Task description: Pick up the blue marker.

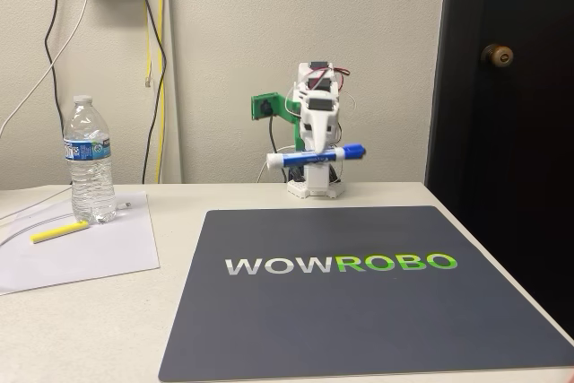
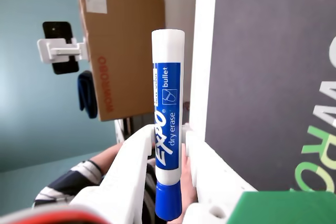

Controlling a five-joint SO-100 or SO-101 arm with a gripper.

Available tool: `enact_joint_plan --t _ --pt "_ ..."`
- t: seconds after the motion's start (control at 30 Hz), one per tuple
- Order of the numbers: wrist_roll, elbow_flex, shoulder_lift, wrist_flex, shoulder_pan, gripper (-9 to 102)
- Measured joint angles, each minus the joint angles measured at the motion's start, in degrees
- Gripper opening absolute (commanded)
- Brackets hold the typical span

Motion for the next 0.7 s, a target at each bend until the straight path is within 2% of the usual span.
enact_joint_plan --t 0.37,0.7 --pt "-0.4 1.9 7.6 2.7 -2.9 0" --pt "1.8 9.3 14.9 -0.1 -4.0 1"
